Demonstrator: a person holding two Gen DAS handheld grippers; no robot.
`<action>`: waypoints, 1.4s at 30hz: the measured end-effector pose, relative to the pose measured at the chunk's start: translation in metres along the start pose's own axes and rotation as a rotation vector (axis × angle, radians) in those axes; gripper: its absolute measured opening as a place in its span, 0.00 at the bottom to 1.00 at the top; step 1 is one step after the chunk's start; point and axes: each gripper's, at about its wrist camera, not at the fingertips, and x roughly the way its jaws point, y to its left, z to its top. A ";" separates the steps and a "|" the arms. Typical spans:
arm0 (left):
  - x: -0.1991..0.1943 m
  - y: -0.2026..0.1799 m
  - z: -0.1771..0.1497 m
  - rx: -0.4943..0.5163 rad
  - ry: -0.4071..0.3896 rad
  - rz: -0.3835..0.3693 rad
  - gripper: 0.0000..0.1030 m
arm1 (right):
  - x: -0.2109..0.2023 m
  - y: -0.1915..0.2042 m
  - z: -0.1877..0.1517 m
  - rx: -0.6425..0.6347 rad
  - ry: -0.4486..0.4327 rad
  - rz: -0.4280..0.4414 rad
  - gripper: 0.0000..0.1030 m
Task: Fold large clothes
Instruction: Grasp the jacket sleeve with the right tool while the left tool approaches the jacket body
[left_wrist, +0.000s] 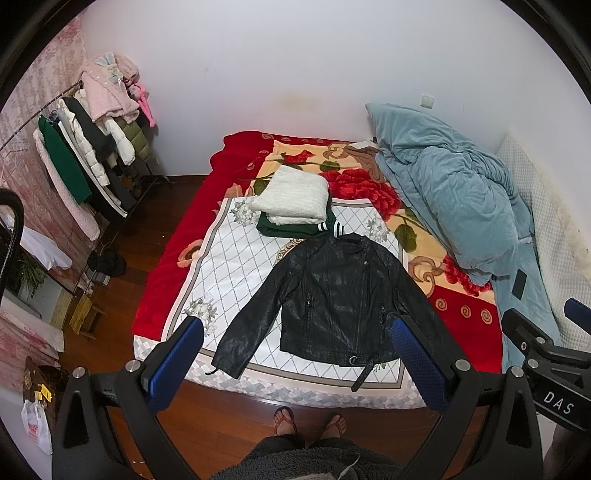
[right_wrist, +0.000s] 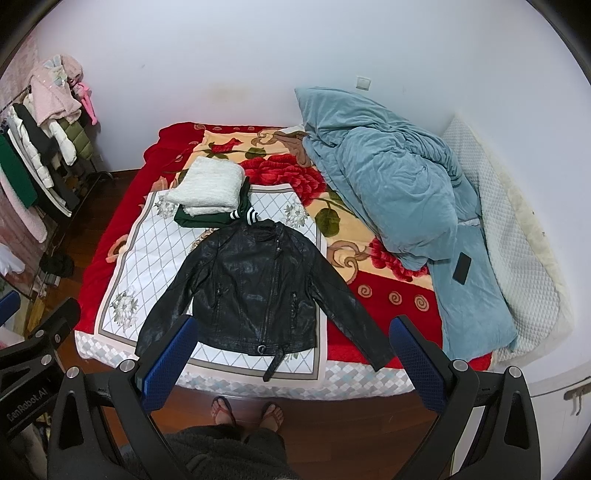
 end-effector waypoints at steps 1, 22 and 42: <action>-0.001 -0.002 0.002 0.000 0.000 0.000 1.00 | 0.000 0.001 0.000 0.000 0.000 0.001 1.00; 0.085 0.002 0.018 0.075 -0.060 0.079 1.00 | 0.111 -0.006 -0.026 0.220 0.070 -0.016 0.96; 0.419 -0.099 -0.029 0.166 0.305 0.295 1.00 | 0.539 -0.258 -0.226 1.085 0.480 0.123 0.55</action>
